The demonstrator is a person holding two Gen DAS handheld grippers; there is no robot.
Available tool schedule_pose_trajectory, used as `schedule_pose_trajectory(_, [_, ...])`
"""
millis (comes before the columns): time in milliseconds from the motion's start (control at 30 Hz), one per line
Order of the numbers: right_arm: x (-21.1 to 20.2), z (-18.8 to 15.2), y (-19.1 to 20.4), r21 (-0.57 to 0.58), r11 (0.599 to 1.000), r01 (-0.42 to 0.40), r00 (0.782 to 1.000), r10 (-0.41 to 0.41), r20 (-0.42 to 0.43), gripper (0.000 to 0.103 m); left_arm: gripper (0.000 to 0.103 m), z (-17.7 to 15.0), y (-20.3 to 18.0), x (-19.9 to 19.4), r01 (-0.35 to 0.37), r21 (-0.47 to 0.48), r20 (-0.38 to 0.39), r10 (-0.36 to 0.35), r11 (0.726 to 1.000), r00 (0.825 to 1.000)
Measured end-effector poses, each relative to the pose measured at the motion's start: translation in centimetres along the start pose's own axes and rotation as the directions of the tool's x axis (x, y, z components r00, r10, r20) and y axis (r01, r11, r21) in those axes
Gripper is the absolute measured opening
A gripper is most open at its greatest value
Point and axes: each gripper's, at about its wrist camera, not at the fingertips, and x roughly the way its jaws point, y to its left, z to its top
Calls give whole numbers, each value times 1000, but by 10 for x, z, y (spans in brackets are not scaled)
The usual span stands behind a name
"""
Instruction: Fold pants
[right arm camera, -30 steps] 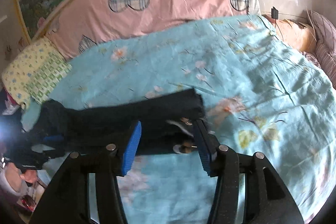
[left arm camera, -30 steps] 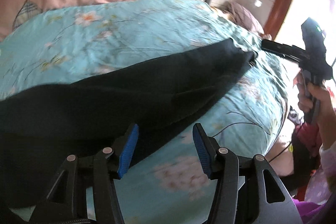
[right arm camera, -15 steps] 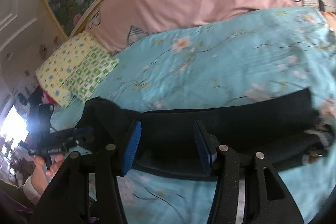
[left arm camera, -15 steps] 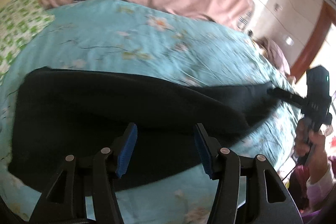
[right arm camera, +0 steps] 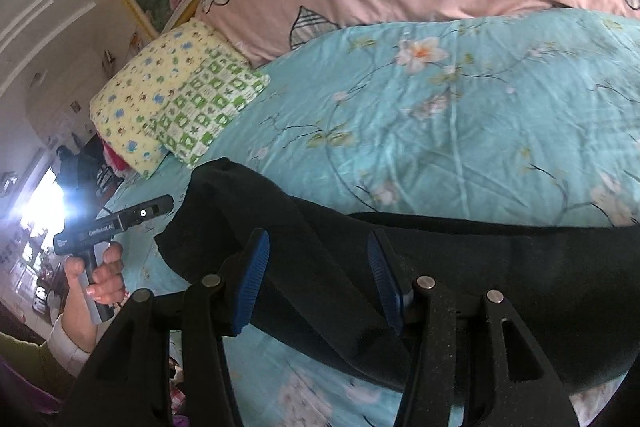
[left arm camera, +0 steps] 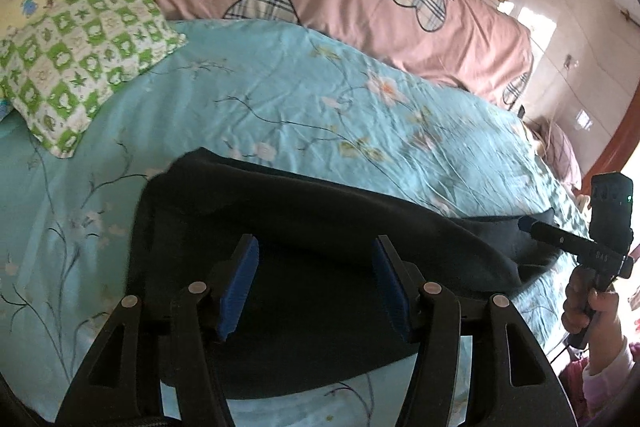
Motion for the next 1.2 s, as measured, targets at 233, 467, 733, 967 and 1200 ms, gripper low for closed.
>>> schedule_pose_trajectory(233, [28,6,18,-28,999,-38,998,37,-48,53,61,6,20,-3,1,-36,-4,-1,999,1000])
schedule_pose_trajectory(467, [49,9,27,-47,997,-69,994,64,-94,53,66,34,47,3,-21,-31,-30,20,999,999])
schedule_pose_trajectory(733, [71,17,30,-61,993,-96,985,86,-151,53,72,75,100,51,5,-55,-182,-15,998,983])
schedule_pose_trajectory(967, [97,31,26,-23,987,-157,962,147,-230,53,73,93,158,124,157,-264,-381,-252,952,890])
schedule_pose_trajectory(1200, [128,38,23,-9,984,-180,931,167,-325,54,69,100,165,151,216,-302,-418,-333,928,845])
